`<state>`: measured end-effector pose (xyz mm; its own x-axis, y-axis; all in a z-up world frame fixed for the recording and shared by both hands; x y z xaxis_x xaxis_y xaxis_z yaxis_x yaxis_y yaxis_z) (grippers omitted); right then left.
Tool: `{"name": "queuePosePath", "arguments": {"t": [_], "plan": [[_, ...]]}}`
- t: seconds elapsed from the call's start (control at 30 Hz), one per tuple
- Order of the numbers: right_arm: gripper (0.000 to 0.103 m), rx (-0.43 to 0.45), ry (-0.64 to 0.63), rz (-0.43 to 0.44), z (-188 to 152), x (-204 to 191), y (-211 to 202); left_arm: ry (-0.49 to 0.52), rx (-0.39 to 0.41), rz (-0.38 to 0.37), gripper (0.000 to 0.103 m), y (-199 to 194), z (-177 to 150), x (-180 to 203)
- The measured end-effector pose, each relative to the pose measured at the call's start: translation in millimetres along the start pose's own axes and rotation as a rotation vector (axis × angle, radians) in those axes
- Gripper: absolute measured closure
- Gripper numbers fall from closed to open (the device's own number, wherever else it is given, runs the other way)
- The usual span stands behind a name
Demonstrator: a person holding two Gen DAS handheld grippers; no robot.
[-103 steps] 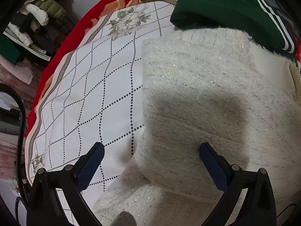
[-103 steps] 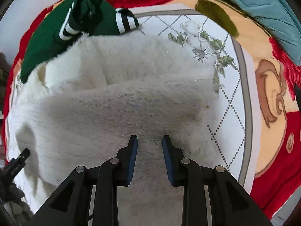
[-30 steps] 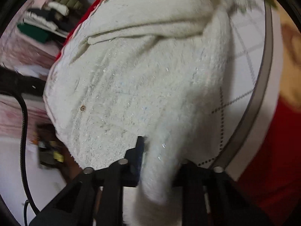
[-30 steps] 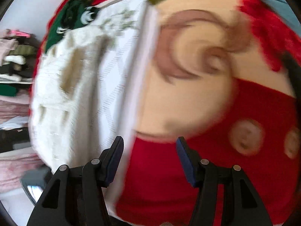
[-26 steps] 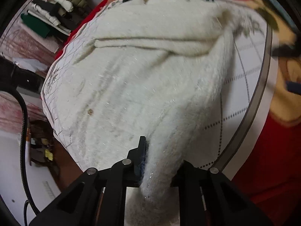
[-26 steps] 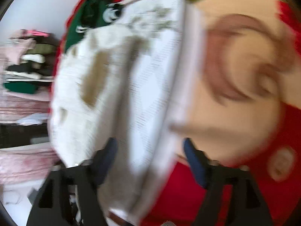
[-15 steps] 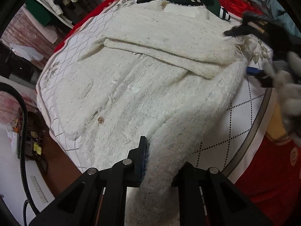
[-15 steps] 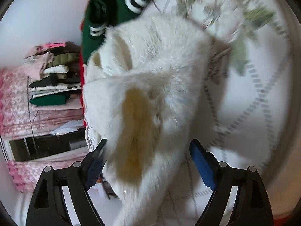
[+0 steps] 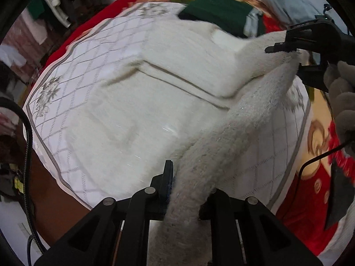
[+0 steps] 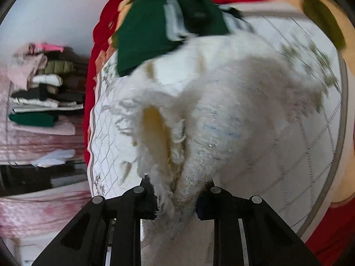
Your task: Fold large clothes
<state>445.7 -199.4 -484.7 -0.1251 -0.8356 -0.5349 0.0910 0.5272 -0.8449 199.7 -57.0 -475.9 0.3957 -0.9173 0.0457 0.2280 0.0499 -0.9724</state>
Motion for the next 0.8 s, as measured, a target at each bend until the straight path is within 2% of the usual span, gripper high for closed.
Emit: {"name": "queuePosePath", "arguments": {"t": [0.1,0.17,0.27,0.4,0.5,0.57,0.63,0.67,0.7,0.73,0.8], "plan": [[0.078,0.002,-0.050,-0.081,10,-65,28,-0.056,-0.001,-0.015,0.087,3,23,-48],[0.078,-0.006,-0.064,-0.117,13,-89,44,-0.095,0.001,-0.022,0.087,9,37,-79],[0.078,-0.016,-0.088,-0.192,18,-134,91,-0.149,0.008,-0.009,0.087,27,57,-127],[0.078,-0.034,-0.139,-0.294,17,-177,154,-0.211,-0.013,0.006,0.086,60,70,-176],[0.070,-0.076,-0.165,-0.324,8,-183,191,-0.243,-0.068,0.005,0.085,94,69,-203],[0.052,-0.107,-0.204,-0.302,5,-191,212,-0.270,-0.087,0.003,0.075,105,66,-215],[0.046,-0.128,-0.253,-0.240,4,-198,221,-0.308,-0.080,0.012,0.061,104,61,-225],[0.046,-0.133,-0.279,-0.193,5,-200,218,-0.320,-0.075,0.013,0.053,101,61,-228],[0.046,-0.135,-0.310,-0.112,5,-204,210,-0.338,-0.067,0.030,0.031,97,58,-233],[0.046,-0.135,-0.328,-0.062,5,-203,201,-0.354,-0.059,0.040,0.016,93,56,-237],[0.045,-0.108,-0.346,-0.008,8,-190,172,-0.391,-0.045,0.056,0.016,87,49,-246]]}}
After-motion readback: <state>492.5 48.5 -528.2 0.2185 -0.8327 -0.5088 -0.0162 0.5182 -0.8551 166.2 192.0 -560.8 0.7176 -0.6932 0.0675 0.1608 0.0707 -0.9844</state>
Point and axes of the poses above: each gripper's, at about its wrist camera, not at the fingertips, and y roughly the way its jaws point, x to its right, z to its top, the point moved 6 cm from there along y, roughly the way its jaws point, and after that the axes turned 1 degree about -y, right-handed, at the moved point
